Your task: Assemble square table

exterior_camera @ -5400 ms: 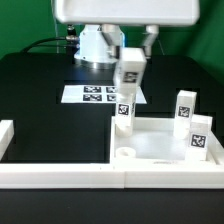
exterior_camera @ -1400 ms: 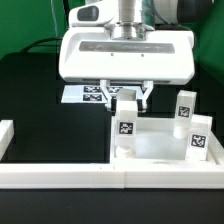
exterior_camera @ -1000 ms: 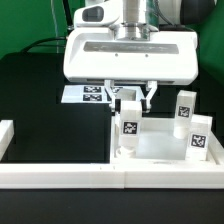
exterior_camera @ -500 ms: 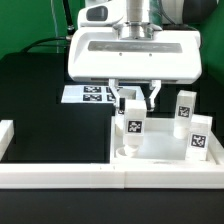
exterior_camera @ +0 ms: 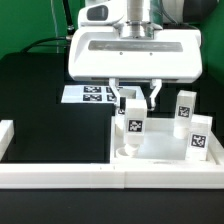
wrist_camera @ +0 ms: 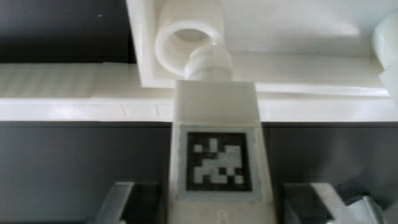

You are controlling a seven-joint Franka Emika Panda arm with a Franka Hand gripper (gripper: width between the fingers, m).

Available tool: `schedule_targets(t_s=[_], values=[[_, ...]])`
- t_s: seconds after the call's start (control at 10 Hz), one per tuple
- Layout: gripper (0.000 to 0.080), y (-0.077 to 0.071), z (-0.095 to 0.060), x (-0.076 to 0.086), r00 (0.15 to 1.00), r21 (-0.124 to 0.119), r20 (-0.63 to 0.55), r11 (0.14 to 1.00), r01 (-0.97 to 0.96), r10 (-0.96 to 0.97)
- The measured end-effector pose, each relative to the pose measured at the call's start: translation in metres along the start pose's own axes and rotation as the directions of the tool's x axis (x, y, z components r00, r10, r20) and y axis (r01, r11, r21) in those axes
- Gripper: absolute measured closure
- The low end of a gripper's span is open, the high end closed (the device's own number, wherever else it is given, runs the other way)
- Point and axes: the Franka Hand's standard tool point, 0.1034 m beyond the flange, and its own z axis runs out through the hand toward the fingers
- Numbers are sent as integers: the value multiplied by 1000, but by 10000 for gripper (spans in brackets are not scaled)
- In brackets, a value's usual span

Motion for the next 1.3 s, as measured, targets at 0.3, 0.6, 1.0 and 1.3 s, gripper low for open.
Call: schedule_targets(t_s=[0.3, 0.6, 1.0, 1.3], values=[[511, 7, 0, -8, 1000, -10, 6, 1000, -6, 6], [511, 9, 5, -13, 1000, -19, 6, 1000, -6, 6], [511, 11, 17, -20, 1000, -32, 3, 999, -5, 5], [511, 14, 20, -19, 999, -61, -52, 998, 0, -3]])
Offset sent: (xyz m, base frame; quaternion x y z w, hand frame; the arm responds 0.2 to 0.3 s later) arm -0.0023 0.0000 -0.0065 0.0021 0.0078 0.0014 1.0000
